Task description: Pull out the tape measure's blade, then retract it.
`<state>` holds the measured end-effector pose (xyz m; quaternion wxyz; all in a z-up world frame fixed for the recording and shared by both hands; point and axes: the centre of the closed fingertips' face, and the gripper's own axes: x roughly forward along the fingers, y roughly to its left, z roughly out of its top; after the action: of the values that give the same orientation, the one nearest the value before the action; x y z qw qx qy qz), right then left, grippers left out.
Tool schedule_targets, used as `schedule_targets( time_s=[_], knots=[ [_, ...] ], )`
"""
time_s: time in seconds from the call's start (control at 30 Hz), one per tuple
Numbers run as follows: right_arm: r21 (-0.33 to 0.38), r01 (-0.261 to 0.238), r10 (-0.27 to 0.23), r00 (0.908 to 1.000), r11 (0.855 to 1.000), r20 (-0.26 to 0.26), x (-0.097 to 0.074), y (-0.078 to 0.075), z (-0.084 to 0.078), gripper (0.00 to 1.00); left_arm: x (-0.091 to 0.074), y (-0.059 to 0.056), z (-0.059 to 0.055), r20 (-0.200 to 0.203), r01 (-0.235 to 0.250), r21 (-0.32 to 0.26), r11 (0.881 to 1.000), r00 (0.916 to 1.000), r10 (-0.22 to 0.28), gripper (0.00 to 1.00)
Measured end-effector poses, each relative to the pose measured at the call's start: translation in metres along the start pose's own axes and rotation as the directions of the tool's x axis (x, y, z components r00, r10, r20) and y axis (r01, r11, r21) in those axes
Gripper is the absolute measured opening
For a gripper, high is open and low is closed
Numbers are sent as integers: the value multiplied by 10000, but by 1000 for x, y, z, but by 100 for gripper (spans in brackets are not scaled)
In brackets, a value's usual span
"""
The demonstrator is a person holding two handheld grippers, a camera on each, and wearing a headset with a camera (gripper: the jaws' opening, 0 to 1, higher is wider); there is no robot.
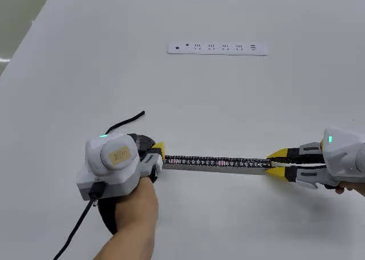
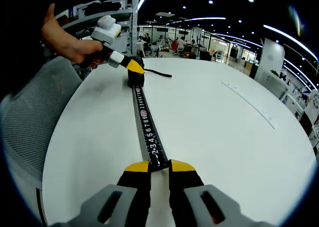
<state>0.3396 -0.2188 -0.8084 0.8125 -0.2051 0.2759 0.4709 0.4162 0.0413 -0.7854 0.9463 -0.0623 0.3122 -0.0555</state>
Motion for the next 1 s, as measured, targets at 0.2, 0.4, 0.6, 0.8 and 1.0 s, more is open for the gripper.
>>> schedule_targets(
  time_s=[0.2, 0.4, 0.6, 0.8, 1.0],
  knots=[
    [8, 6, -6, 10000, 10000, 21, 0, 0, 0, 11, 0, 0, 0, 5, 70, 15, 10000, 10000, -70, 58],
    [2, 17, -17, 10000, 10000, 35, -1, 0, 0, 11, 0, 0, 0, -39, 108, -30, 9999, 9999, -108, 58],
    [4, 46, -46, 10000, 10000, 77, -2, 0, 2, 11, 0, 0, 0, -88, 143, -114, 9998, 9999, -144, 58],
    [-7, 59, -59, 9999, 10000, 110, -1, -2, 2, 11, 0, 0, 1, -123, 224, -248, 9994, 9997, -227, 57],
    [-8, 37, -37, 9999, 10000, 142, -1, -2, 2, 11, 0, 0, 1, -165, 301, -291, 9991, 9994, -306, 57]
  ],
)
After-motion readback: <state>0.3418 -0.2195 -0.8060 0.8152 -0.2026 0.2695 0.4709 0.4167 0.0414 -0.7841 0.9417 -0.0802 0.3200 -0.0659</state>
